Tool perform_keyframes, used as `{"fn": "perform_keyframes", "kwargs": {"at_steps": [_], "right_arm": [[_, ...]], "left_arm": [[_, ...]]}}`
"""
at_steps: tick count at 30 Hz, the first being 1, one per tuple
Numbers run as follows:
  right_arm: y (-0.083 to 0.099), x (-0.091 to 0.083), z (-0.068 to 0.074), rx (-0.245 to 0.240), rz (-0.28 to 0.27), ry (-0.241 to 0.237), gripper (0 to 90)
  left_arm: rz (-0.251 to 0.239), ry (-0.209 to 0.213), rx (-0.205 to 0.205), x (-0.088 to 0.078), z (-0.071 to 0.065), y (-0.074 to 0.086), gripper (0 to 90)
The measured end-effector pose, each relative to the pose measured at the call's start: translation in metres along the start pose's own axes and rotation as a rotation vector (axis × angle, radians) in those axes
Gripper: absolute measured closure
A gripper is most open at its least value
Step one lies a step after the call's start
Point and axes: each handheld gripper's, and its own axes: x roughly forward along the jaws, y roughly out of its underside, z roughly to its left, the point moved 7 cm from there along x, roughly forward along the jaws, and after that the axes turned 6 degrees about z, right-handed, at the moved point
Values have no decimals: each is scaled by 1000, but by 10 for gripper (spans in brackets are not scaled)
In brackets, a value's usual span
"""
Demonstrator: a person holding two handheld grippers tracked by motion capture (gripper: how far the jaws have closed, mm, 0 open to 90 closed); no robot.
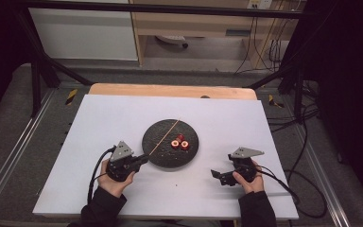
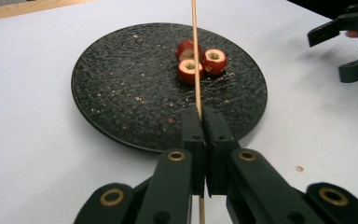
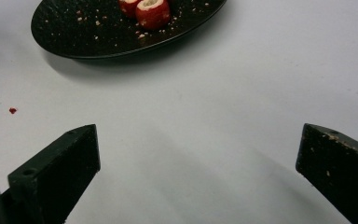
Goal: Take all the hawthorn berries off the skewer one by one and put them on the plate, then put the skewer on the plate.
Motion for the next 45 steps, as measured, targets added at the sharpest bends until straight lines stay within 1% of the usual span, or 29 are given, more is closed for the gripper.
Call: {"fn": "perform_keyframes", "kwargs": {"at_steps": [1,4,6,11,15,18,20,25,26,29,30,32,33,39,42,43,45], "right_arm": [[0,-1,-1,3,-10,-1,9],[3,-4,-2,17,-13,-4,9],[5,-4,-3,14,-11,-4,8],[6,-7,-4,15,-12,-6,8],[7,-9,-5,17,-19,-8,9],[8,-9,-5,15,-20,-7,8],[8,-9,-5,13,-19,-8,9],[9,-9,-4,13,-12,-12,9],[9,-9,-4,13,-9,-12,8],[10,-8,-4,4,-7,-14,8],[10,-8,-4,6,-5,-14,9],[10,-8,-3,9,-4,-15,9],[10,-7,-3,7,-6,-16,9],[11,-6,-3,5,-4,-19,9],[11,-6,-3,5,-5,-20,9],[11,-6,-3,6,-4,-22,9],[11,-6,-2,8,-4,-24,10]], "left_arm": [[2,-2,-3,2,1,-2,879],[12,-6,-8,6,2,-7,879],[14,-8,-16,9,2,-11,879],[32,-23,-15,18,6,-18,879],[49,-35,-16,25,9,-22,879],[62,-45,-26,32,12,-23,879],[73,-60,-22,36,13,-23,879],[102,-85,-30,47,17,-21,879],[109,-84,-34,49,17,-20,879],[125,-103,-36,54,20,-18,879],[130,-100,-46,56,20,-18,879],[146,-108,-46,60,22,-16,878],[153,-105,-54,62,21,-15,878],[186,-112,-59,71,20,-12,877],[195,-116,-50,75,19,-11,878],[201,-116,-58,76,18,-11,878],[209,-120,-55,78,17,-10,878]]}}
